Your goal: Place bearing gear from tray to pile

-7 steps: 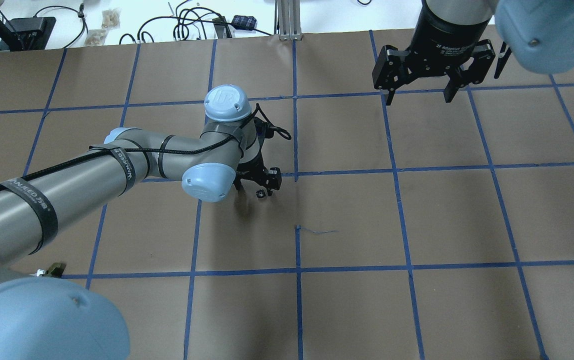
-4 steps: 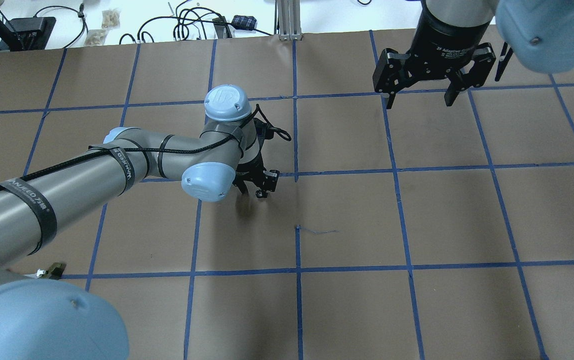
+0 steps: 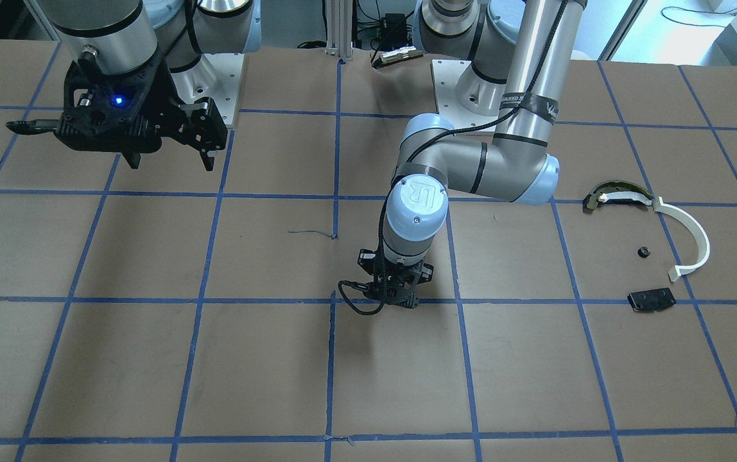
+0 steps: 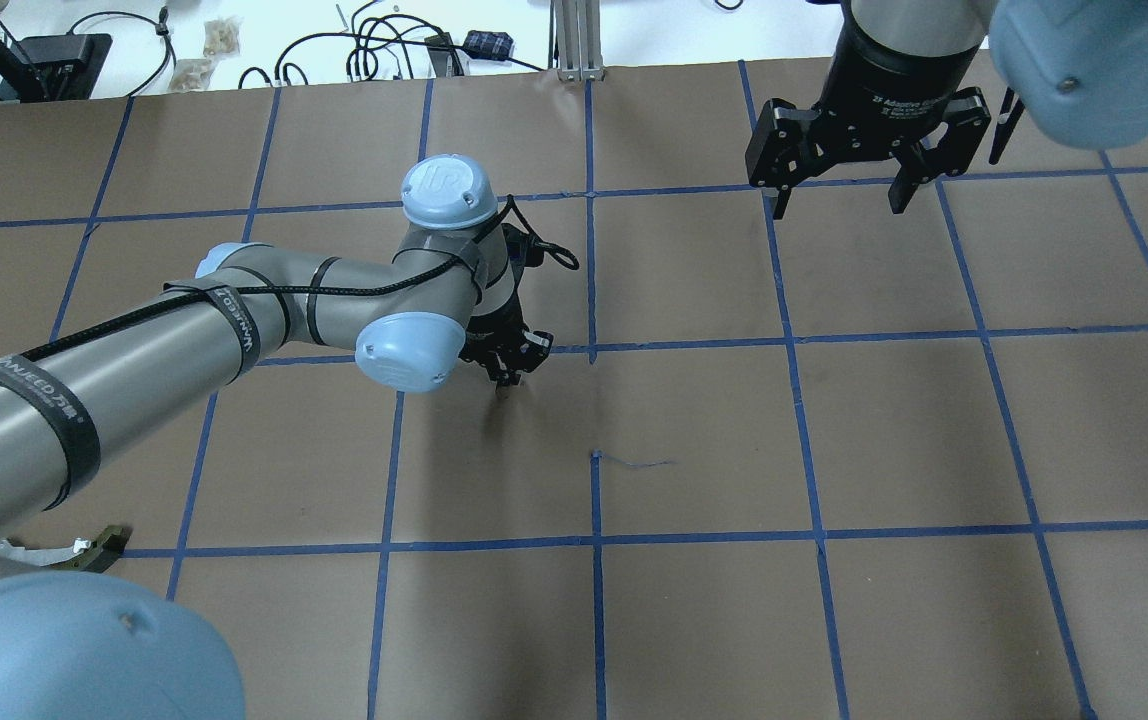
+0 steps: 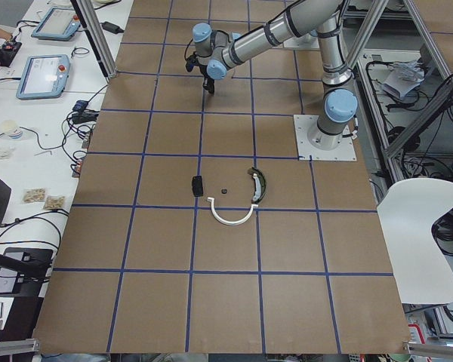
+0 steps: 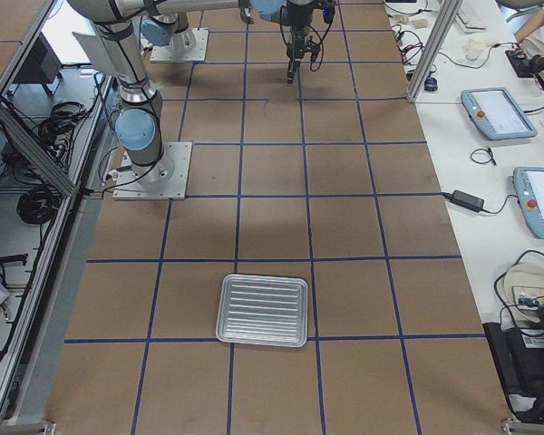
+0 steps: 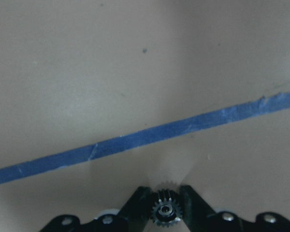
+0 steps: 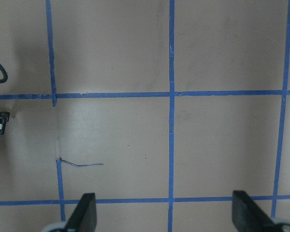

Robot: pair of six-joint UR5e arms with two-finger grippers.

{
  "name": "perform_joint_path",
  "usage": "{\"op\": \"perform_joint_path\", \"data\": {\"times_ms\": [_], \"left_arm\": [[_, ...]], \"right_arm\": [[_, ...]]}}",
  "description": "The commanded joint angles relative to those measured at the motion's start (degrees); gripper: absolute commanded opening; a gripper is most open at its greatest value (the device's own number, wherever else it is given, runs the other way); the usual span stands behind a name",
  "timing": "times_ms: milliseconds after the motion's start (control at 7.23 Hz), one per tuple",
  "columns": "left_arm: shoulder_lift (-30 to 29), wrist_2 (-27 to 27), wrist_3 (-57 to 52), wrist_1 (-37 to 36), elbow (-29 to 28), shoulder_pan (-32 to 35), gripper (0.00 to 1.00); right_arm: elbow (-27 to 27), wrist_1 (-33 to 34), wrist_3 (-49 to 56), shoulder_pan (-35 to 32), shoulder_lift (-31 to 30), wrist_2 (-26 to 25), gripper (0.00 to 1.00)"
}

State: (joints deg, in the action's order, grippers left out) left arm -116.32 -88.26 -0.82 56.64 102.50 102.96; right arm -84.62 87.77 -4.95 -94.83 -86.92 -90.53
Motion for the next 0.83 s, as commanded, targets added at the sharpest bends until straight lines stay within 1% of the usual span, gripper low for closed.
{"op": "perform_joint_path", "data": {"times_ms": [0, 138, 277, 415, 691], "left_arm": [[2.0, -0.7, -1.0, 11.0, -7.2, -4.6, 0.00], [2.6, -1.5, -4.2, 13.3, -8.4, -9.0, 0.00], [3.6, -5.5, -12.5, 14.2, -8.3, -15.5, 0.00], [4.5, -7.3, -17.9, 14.9, -7.4, -21.1, 0.00], [5.1, -7.4, -30.1, 14.5, -5.0, -33.8, 0.00]], "right_arm": [[0.0, 0.0, 0.3, 0.0, 0.0, -0.3, 1.00], [0.0, 0.0, 0.1, 0.0, 0.0, -0.4, 1.00], [0.1, 0.0, 0.5, 0.0, 0.0, -0.4, 1.00], [0.0, 0.0, 0.5, 0.0, 0.0, -0.4, 1.00], [0.0, 0.0, 0.6, 0.0, 0.1, -0.4, 1.00]]}}
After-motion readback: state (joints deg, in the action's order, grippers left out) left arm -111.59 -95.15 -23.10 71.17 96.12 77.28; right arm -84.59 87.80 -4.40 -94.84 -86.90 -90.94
